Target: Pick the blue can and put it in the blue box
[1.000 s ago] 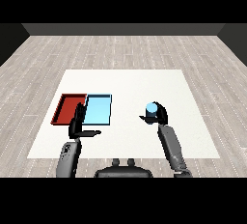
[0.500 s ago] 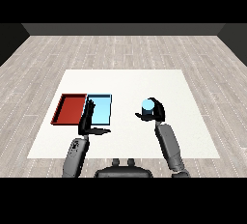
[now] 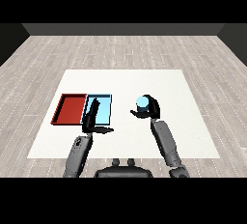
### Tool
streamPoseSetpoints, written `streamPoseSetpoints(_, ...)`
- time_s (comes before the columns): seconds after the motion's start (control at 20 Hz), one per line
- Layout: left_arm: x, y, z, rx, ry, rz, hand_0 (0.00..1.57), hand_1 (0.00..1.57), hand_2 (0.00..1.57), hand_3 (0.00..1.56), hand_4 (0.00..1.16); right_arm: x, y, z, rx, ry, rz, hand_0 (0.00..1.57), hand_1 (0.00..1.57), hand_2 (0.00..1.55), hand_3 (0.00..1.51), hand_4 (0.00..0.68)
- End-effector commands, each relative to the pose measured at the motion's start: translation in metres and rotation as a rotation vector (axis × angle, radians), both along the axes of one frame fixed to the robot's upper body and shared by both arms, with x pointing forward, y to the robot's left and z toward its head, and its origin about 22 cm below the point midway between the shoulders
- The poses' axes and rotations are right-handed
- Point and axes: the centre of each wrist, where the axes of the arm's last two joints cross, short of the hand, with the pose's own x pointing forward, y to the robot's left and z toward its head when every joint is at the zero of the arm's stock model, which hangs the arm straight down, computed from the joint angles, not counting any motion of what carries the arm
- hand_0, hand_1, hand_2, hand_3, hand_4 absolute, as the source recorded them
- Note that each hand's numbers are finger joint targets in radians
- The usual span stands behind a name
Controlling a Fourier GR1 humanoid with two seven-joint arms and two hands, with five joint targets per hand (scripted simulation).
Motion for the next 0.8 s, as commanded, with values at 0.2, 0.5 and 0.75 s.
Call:
streamPoseSetpoints(0.2,0.002,-0.025,0.003,-0.045,0.017,-0.051,0.00,0.00,0.00,0.00,0.00,-0.001,0.024,0.015,0.001,-0.014,0.049,1.46,1.46,1.47,1.38,0.552)
streamPoseSetpoints(0.5,0.020,-0.033,-0.003,-0.037,0.017,-0.089,0.00,0.00,0.00,0.00,0.00,-0.006,0.025,0.028,-0.012,-0.055,0.051,1.45,1.45,1.47,1.39,0.571)
streamPoseSetpoints(0.75,-0.005,-0.071,-0.028,-0.006,0.043,-0.133,0.00,0.00,0.00,0.00,0.00,0.004,0.045,0.013,0.031,-0.037,0.080,1.46,1.46,1.47,1.38,0.551)
